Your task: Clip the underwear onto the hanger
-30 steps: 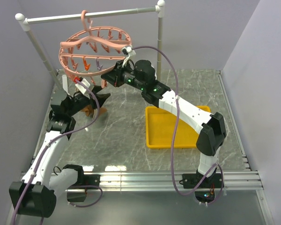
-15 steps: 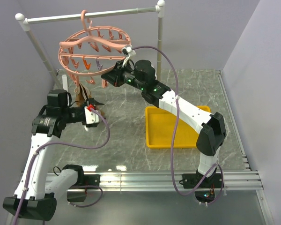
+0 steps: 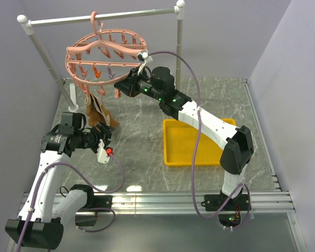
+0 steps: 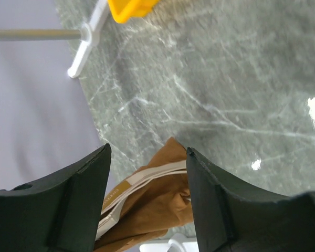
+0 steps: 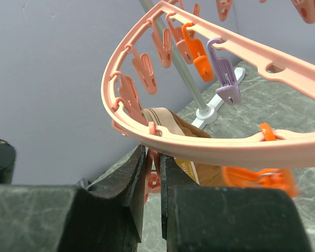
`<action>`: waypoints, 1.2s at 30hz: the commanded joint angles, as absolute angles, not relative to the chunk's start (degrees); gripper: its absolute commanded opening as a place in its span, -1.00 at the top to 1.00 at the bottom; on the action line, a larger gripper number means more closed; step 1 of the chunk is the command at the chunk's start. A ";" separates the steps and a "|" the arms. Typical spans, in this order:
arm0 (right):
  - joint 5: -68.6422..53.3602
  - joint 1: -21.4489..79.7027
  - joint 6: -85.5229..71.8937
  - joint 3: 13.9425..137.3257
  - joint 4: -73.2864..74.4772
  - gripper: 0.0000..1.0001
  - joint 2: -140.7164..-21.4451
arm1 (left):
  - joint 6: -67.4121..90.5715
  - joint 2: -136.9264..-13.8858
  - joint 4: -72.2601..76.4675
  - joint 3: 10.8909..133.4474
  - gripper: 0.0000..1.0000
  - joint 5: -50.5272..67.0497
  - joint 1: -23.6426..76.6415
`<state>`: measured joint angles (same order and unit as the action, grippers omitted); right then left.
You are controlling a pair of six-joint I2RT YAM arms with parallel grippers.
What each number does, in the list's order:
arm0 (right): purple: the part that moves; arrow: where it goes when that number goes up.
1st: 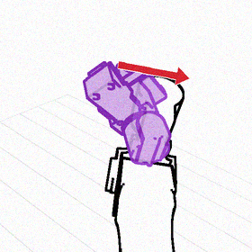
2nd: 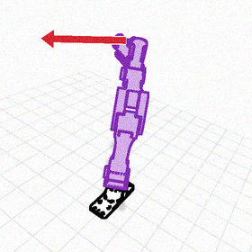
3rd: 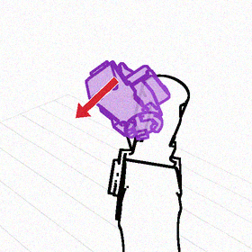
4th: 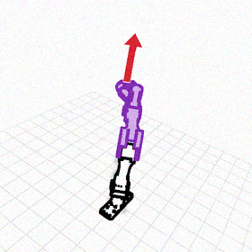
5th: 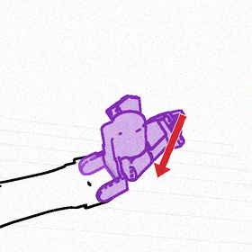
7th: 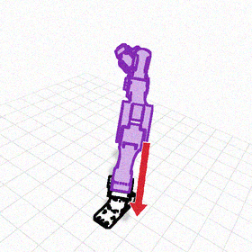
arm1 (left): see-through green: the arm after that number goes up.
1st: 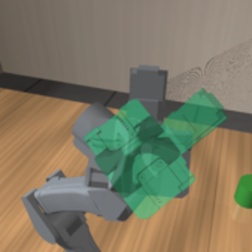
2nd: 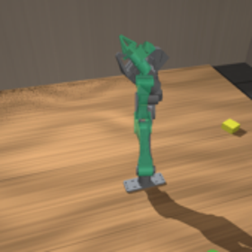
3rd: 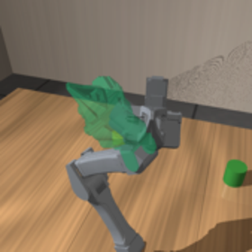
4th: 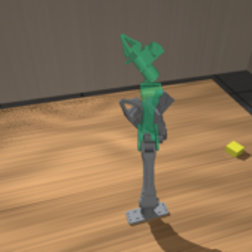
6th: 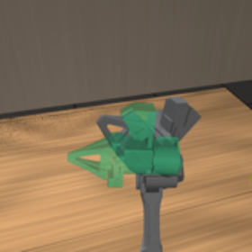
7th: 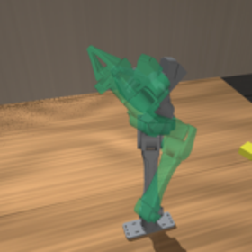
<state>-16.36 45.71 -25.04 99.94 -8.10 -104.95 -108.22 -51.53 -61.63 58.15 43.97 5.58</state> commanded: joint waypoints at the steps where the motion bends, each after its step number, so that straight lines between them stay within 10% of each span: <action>1: -18.46 45.44 -25.05 99.76 -9.23 1.00 -103.71 | -128.31 -53.08 -60.82 56.17 -0.28 39.57 5.36; 36: -20.13 44.30 -27.25 99.67 -9.84 1.00 -104.33 | -137.81 -67.50 -40.96 57.75 -0.25 29.01 4.92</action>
<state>-18.72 44.69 -26.61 99.92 -8.10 -104.95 -113.32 -67.42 -43.31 56.05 28.56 5.04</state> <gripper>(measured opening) 0.169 0.630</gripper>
